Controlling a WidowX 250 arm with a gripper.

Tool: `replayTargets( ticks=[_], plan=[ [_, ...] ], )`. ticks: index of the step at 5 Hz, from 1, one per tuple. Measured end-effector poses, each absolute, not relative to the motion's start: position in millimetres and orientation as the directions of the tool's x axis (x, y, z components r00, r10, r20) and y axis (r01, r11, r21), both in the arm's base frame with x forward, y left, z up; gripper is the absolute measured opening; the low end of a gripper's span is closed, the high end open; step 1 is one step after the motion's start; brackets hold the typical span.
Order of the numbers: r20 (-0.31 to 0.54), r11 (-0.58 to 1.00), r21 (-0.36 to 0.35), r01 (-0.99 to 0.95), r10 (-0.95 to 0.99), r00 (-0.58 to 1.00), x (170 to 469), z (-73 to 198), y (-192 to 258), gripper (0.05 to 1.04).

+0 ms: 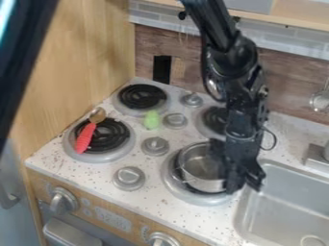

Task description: Move the silver pot to the upper right burner

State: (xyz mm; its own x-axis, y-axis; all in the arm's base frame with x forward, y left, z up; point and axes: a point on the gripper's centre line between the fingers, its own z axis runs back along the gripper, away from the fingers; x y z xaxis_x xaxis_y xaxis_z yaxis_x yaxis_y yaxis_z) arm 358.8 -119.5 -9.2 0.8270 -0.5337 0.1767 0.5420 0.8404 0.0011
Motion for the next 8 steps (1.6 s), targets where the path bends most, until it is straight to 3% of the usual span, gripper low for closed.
replayTargets(
  ticks=[2,4,5,8],
  plan=[
    [0.323,0.783,0.110,0.612,-0.610,0.723,387,25,-124,0.055],
    [0.299,0.734,0.219,0.643,-0.678,0.671,448,-9,-128,0.055],
    [0.326,0.718,0.243,0.652,-0.694,0.642,471,-17,-135,0.055],
    [0.341,0.720,0.294,0.629,-0.694,0.635,530,-18,-129,0.055]
  ],
)
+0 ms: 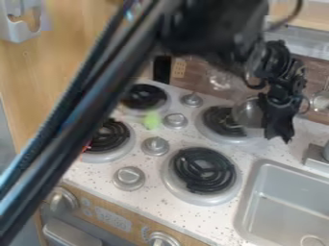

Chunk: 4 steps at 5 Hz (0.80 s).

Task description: Move the silver pot to the upper right burner

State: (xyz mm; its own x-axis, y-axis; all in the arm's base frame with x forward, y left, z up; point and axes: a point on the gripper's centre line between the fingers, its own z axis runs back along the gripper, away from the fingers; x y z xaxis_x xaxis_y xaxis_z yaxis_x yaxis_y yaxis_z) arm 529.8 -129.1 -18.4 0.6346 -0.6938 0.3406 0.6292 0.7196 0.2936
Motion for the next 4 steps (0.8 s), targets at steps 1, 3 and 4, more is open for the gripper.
replayTargets(
  ticks=[1,3,4],
  plan=[
    [0.319,0.747,0.295,0.596,-0.665,0.676,537,-20,-110,0.055],
    [0.301,0.790,0.288,0.541,-0.611,0.732,543,-16,-73,0.055],
    [0.296,0.792,0.266,0.550,-0.610,0.735,541,-17,-75,0.055]
  ],
)
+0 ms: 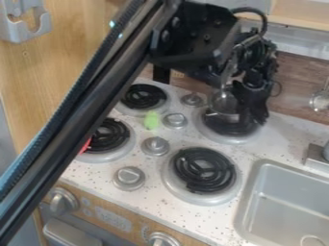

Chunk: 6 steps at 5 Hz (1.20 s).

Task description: Move the silver pot to the upper right burner

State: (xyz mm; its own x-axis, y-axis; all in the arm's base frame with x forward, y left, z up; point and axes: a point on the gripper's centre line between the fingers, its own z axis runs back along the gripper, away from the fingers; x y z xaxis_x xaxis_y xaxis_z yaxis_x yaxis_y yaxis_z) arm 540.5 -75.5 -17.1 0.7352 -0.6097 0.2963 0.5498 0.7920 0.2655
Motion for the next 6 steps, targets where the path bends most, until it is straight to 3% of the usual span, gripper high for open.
replayTargets(
  ticks=[1,2,3,4,5,6],
  plan=[
    [0.285,0.784,0.249,0.568,-0.620,0.731,534,-27,-77,0.079],
    [0.269,0.785,0.238,0.573,-0.620,0.737,522,-28,-75,0.237],
    [0.290,0.793,0.243,0.558,-0.609,0.738,507,-18,-73,0.496],
    [0.358,0.811,0.261,0.524,-0.585,0.727,486,12,-70,0.797],
    [0.389,0.831,0.241,0.502,-0.557,0.734,456,32,-68,1.012],
    [0.342,0.880,0.167,0.445,-0.475,0.811,420,39,-59,1.010]
  ],
)
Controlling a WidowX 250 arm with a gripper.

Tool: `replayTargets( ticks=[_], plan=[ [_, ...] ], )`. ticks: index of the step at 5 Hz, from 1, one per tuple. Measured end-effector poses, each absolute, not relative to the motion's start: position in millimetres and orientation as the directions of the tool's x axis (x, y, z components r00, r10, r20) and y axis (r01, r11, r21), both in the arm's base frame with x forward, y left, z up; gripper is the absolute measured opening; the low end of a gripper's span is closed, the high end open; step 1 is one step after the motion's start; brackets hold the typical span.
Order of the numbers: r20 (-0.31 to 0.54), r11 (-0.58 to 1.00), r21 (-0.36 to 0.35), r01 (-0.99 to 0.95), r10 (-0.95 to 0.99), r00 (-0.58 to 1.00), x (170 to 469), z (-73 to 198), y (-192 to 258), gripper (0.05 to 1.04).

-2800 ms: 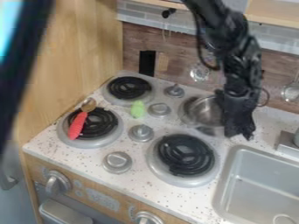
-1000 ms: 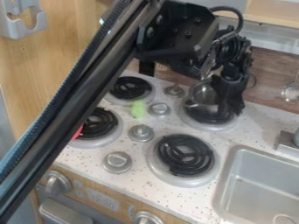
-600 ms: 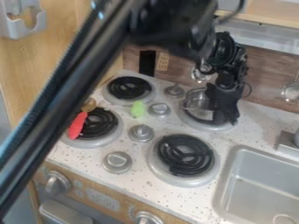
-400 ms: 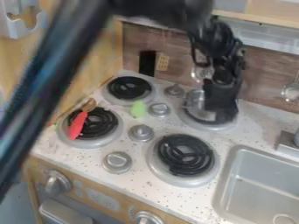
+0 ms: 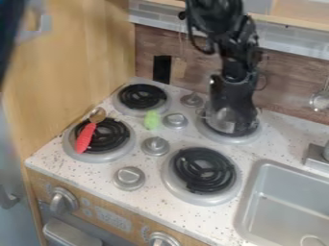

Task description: Move the silver pot to the upper right burner

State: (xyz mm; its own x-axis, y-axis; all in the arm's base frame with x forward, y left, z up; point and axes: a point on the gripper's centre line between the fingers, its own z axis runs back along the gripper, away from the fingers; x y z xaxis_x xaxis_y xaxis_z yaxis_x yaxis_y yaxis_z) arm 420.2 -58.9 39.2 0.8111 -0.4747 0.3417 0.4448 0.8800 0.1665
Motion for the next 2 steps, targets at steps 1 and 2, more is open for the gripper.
replayTargets(
  ticks=[1,2],
  plan=[
    [0.237,0.950,0.048,0.307,-0.310,0.921,392,38,-41,0.999],
    [0.212,0.972,-0.005,0.235,-0.229,0.950,375,39,-39,0.999]
  ],
)
